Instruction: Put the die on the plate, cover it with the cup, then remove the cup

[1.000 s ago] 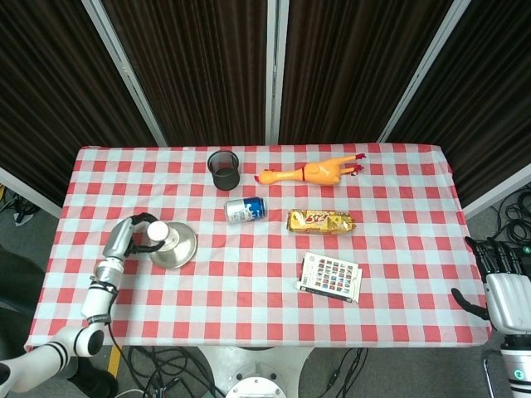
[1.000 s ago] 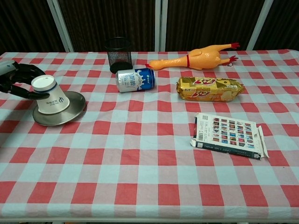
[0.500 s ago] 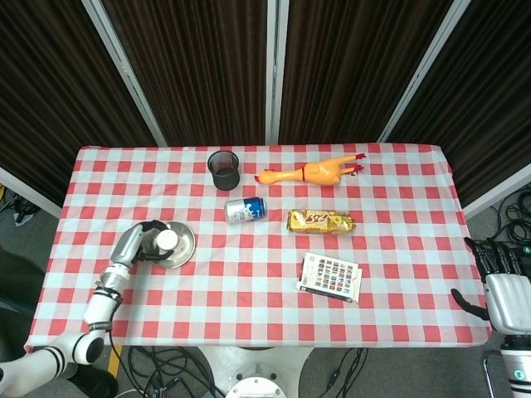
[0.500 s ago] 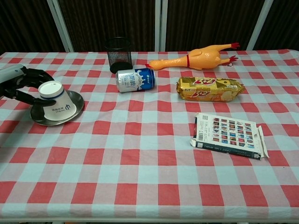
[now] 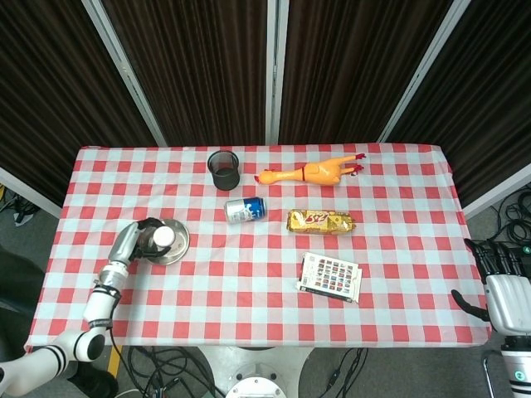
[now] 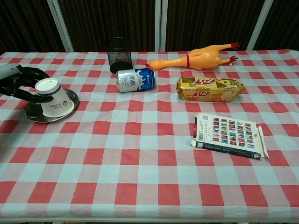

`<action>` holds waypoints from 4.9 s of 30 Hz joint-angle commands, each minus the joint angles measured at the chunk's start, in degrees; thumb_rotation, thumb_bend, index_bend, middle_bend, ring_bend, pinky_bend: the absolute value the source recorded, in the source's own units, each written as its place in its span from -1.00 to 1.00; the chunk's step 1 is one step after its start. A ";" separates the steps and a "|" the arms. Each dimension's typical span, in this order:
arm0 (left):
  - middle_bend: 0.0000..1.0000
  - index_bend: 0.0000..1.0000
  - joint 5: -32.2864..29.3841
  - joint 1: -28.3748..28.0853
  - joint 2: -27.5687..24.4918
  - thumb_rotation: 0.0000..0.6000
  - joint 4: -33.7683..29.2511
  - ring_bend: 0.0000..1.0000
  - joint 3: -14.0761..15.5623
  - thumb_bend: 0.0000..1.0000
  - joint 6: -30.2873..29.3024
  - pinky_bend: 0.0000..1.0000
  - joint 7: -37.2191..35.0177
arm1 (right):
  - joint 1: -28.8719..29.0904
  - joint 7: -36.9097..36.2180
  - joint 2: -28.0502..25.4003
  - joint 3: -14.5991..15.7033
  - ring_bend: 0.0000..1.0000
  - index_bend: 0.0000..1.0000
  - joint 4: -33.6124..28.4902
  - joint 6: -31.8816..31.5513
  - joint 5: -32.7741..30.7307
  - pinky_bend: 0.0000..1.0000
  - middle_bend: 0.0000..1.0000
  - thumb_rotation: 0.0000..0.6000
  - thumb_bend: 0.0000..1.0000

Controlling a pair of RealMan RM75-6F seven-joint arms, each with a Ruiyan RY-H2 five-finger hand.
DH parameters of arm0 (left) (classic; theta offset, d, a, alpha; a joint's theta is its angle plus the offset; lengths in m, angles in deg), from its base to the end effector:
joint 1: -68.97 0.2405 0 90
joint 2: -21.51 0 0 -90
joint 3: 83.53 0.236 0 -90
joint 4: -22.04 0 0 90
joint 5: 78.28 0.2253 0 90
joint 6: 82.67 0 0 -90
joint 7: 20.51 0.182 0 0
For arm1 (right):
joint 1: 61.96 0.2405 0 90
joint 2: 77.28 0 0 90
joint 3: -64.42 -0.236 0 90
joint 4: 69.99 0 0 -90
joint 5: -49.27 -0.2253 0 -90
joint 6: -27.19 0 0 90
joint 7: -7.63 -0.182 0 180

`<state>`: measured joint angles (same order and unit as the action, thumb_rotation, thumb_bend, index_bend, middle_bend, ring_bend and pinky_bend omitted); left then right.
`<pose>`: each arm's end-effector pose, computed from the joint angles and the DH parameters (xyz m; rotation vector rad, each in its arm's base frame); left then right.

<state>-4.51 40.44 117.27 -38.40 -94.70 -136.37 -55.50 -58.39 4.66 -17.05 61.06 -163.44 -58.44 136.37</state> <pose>-0.2693 0.3631 -0.0391 -1.2548 -1.6479 -1.2124 -0.3009 -0.2141 0.1570 1.3765 -0.8963 0.9176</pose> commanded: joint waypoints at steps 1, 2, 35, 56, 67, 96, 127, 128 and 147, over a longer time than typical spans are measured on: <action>-0.21 0.03 0.33 0.09 -0.17 1.00 0.19 -0.48 0.41 -0.47 -0.62 -0.65 1.23 | 0.00 0.00 -0.07 -0.05 -1.00 -0.83 -0.03 -0.02 -0.05 -0.95 -0.67 1.00 -0.72; -0.21 0.03 -0.42 -0.05 0.22 1.00 1.17 -0.48 -0.11 -0.47 -0.61 -0.65 1.92 | -0.01 0.00 -0.10 -0.07 -1.00 -0.83 -0.04 -0.03 -0.08 -0.95 -0.67 1.00 -0.72; -0.22 0.03 0.51 0.21 -2.49 1.00 -3.40 -0.48 0.55 -0.47 -0.23 -0.65 3.05 | 0.22 0.26 -0.11 -0.12 -1.00 -0.83 -0.22 0.26 -0.02 -0.95 -0.67 1.00 -0.72; -0.23 0.03 -2.47 0.21 -1.88 1.00 -2.22 -0.48 -0.50 -0.47 0.46 -0.65 6.23 | 0.25 0.08 -0.25 -0.13 -1.00 -0.83 -0.22 0.30 -0.05 -0.95 -0.67 1.00 -0.72; -0.23 0.04 -3.70 0.21 -1.05 1.00 -0.42 -0.48 -1.17 -0.47 1.23 -0.65 6.17 | 0.17 0.23 -0.26 0.05 -1.00 -0.83 -0.50 0.16 0.25 -0.95 -0.67 1.00 -0.72; -0.24 0.04 -3.60 0.34 -2.18 1.00 -2.44 -0.48 -1.47 -0.47 1.51 -0.67 4.53 | 0.24 1.26 -0.62 -0.15 -1.00 -0.83 -1.27 0.07 0.13 -0.95 -0.67 1.00 -0.72; -0.24 0.04 -6.21 0.67 -4.34 1.00 -3.42 -0.48 -4.56 -0.47 -0.54 -0.67 4.88 | -0.27 0.54 -0.49 0.11 -1.00 -0.82 -0.84 -0.62 0.53 -0.95 -0.67 1.00 -0.72; -0.25 0.04 -7.07 0.37 -4.14 1.00 -2.38 -0.48 -5.02 -0.47 -0.02 -0.67 5.31 | -0.30 0.45 -0.48 0.12 -1.00 -0.82 -0.80 -0.67 0.54 -0.95 -0.67 1.00 -0.72; -0.69 -0.60 -11.81 -2.77 2.42 1.00 13.16 -0.85 -7.19 -0.61 4.23 -0.77 9.19 | -0.84 -0.64 -0.24 0.15 -1.00 -0.82 -0.01 -1.22 0.43 -0.95 -0.67 1.00 -0.72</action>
<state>-17.00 37.24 120.12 -24.85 -102.09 -130.91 -46.59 -59.25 4.12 -17.31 61.24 -163.54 -59.71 136.84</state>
